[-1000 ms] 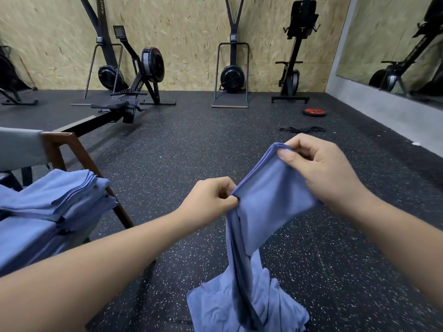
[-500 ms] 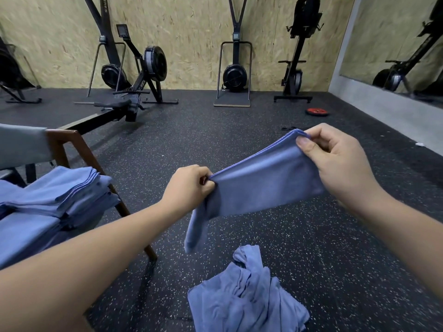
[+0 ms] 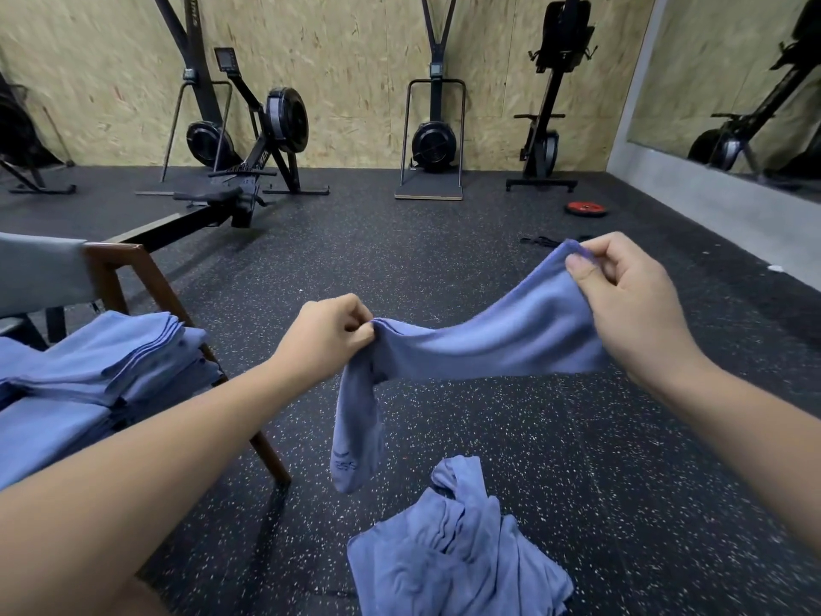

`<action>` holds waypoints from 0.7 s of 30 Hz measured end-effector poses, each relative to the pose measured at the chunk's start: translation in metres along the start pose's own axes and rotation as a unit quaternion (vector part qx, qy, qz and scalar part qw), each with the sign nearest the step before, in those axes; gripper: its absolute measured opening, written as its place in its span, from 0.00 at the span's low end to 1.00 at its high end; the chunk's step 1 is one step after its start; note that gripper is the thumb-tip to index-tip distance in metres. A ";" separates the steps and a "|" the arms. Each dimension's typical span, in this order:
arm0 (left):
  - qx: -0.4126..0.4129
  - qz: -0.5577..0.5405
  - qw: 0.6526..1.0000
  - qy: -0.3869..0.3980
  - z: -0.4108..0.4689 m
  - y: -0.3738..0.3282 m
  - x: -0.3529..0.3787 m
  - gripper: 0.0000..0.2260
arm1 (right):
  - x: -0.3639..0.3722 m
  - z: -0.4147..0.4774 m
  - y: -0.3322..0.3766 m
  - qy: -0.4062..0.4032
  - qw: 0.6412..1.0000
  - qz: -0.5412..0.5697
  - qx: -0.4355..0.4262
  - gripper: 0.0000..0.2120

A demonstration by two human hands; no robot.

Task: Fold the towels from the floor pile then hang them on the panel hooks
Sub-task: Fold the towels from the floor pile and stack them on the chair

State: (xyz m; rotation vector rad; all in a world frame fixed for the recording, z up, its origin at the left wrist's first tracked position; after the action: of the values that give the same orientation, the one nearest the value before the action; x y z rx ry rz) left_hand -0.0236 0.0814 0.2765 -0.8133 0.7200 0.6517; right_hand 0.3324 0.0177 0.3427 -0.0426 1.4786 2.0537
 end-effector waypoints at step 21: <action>0.130 -0.044 0.986 0.100 -0.018 -0.104 0.020 0.04 | 0.089 -0.073 0.015 0.245 0.943 -0.196 -0.111 0.06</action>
State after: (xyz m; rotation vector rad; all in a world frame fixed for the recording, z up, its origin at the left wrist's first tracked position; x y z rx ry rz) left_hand 0.0598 0.0163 0.2948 -0.6691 0.9247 0.3900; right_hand 0.2293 -0.0088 0.2956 -0.9217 1.3566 1.9377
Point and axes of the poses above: each hand's wrist, its own z-axis towards the middle knuckle, its own x-axis out of the palm, y = z × x, the point moved 6 cm from there along z, towards the middle knuckle, and after that the axes turned 13 degrees about x, right-handed, at the moved point
